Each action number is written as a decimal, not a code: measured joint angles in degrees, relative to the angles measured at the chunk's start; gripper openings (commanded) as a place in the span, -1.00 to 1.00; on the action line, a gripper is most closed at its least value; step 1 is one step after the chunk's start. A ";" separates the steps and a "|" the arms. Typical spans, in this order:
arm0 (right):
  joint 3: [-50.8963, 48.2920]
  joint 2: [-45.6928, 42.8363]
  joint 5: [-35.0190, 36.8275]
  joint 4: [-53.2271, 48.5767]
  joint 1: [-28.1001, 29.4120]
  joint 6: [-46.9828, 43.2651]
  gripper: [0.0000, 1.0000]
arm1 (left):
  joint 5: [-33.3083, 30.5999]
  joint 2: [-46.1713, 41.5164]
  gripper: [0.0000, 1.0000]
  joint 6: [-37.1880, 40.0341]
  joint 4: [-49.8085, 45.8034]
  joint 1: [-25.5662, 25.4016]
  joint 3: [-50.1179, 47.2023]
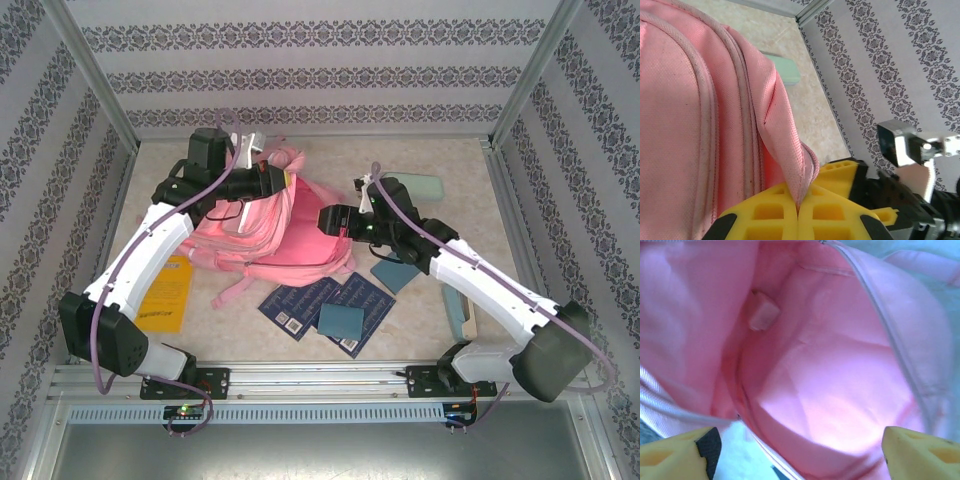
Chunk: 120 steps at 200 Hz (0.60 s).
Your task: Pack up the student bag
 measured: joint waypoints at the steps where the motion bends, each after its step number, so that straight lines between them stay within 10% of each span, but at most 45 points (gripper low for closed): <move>1: 0.13 -0.02 0.09 -0.28 -0.04 -0.26 0.54 | -0.02 0.00 -1.00 0.00 0.00 -0.02 -0.04; 59: 2.95 -0.04 11.34 -21.44 -7.72 -7.48 0.76 | -2.23 2.75 -1.00 0.07 2.12 -6.80 -3.50; 120: -8.50 -1.90 17.22 -29.07 -34.64 -0.22 0.95 | -2.84 4.42 -1.00 0.00 5.20 -11.15 -7.69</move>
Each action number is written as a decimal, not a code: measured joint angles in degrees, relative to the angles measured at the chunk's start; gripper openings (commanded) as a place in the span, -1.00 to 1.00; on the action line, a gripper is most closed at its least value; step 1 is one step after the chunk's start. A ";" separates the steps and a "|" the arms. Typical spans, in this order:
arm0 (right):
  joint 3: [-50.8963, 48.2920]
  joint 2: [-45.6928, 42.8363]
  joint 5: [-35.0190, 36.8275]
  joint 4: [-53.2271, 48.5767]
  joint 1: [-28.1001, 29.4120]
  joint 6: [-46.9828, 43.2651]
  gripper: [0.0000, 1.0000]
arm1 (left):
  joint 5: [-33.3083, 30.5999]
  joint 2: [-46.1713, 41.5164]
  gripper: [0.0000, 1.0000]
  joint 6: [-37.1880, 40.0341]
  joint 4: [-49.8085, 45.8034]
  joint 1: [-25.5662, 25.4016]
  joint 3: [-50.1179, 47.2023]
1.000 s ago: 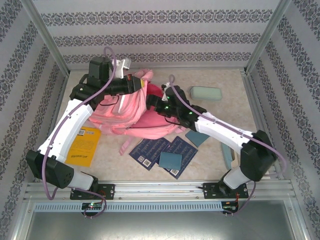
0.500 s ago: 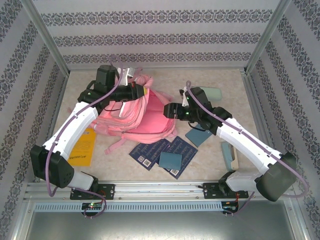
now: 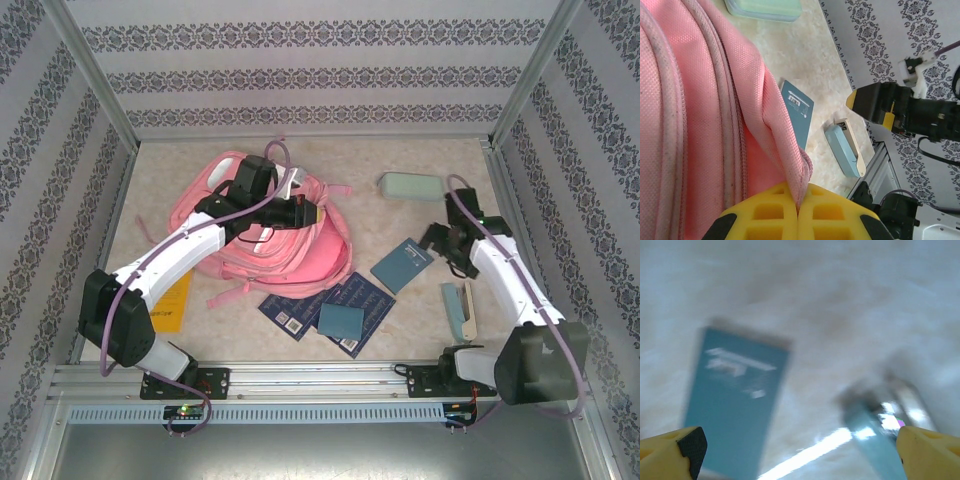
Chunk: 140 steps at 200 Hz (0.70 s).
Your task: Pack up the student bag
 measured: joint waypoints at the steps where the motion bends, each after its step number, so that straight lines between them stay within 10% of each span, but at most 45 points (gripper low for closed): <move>1: -0.26 0.02 0.07 -0.17 -0.46 0.22 0.95 | 0.00 0.00 -1.00 0.00 0.04 -0.02 0.00; 140: -4.94 12.00 1.66 -4.33 -3.54 0.83 0.90 | 0.04 -1.31 -1.00 -0.26 1.55 0.00 -0.26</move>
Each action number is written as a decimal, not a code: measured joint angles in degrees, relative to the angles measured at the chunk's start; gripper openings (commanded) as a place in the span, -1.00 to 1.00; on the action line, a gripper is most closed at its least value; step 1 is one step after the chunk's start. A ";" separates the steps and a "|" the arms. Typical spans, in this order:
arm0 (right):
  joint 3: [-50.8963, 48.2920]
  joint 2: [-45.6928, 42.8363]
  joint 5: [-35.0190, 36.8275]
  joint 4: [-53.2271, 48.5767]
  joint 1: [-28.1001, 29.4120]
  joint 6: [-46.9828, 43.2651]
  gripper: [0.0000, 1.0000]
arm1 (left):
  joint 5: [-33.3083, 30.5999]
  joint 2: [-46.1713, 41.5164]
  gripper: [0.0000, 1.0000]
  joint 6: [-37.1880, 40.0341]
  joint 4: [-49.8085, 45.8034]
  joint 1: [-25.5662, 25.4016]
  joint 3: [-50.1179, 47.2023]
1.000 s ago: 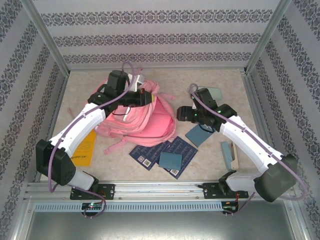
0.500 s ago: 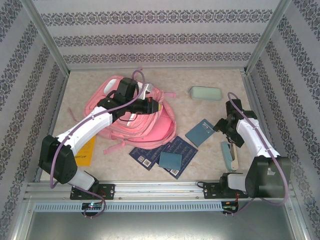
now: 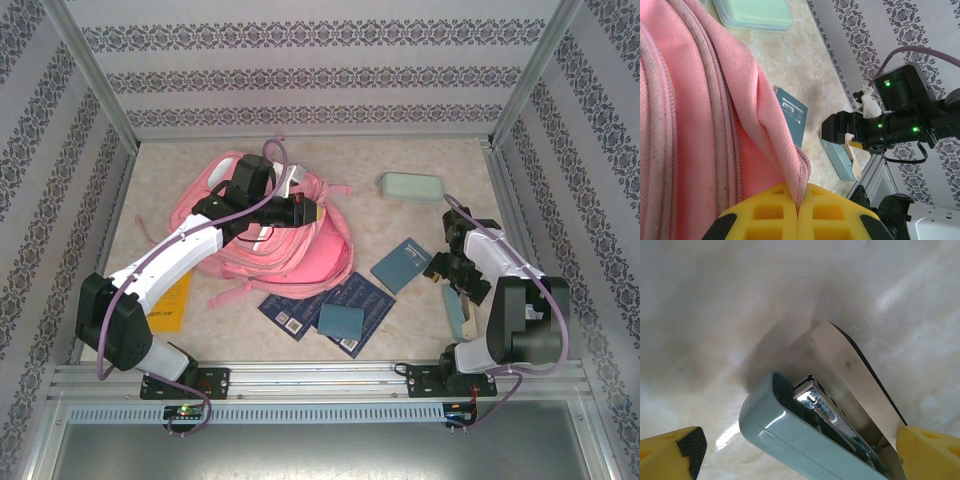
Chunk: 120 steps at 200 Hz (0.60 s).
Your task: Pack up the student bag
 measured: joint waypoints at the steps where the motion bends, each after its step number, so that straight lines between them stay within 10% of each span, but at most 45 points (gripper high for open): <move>1: -0.02 0.04 0.00 0.02 0.00 0.00 0.90 | 0.00 -0.02 -1.00 0.02 0.00 0.00 0.00; 120: 0.94 4.26 -2.34 1.18 0.02 4.70 0.39 | 0.00 -0.09 -1.00 -0.20 0.02 0.00 -0.11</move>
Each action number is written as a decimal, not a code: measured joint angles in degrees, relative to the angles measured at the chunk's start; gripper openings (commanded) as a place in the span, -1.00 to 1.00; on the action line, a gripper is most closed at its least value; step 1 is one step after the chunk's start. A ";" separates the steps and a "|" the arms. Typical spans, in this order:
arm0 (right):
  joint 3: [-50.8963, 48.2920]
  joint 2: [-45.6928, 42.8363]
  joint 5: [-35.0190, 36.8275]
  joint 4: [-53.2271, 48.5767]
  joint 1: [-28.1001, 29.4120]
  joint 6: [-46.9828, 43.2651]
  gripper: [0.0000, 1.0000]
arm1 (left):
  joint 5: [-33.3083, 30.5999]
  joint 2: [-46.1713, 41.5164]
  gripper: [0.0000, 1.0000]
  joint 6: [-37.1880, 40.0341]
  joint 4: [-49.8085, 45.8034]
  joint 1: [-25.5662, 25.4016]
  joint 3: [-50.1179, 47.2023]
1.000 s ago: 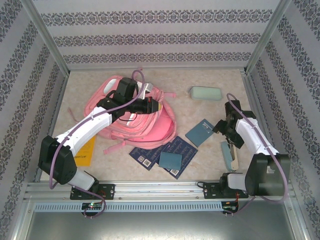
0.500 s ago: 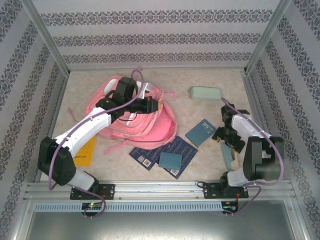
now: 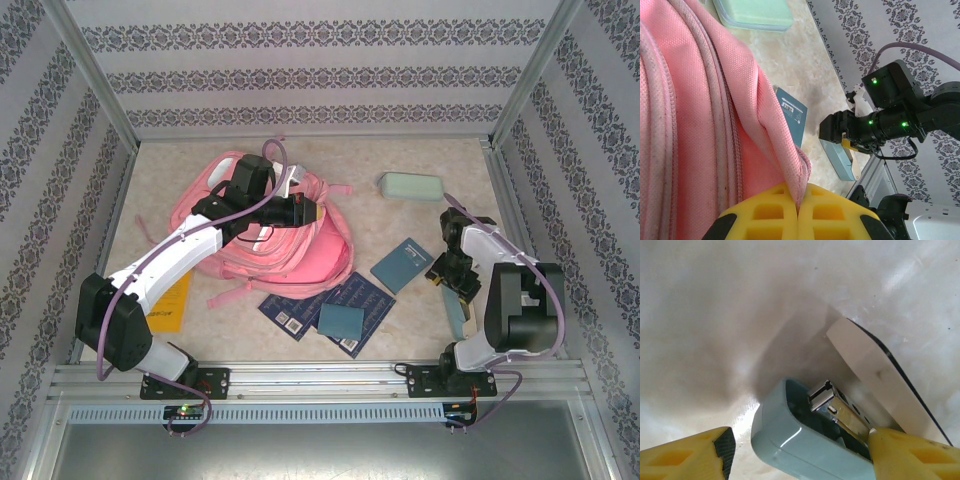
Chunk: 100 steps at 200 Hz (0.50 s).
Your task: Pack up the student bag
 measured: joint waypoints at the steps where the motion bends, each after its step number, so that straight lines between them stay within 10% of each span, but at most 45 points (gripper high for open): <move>1: 0.00 0.00 0.00 0.00 0.00 0.15 0.38 | 0.02 0.00 -1.00 0.00 0.00 0.00 0.00; 100: 2.93 0.66 -9.07 2.32 1.49 8.92 0.31 | 0.00 -0.37 -1.00 0.00 0.02 0.04 -0.15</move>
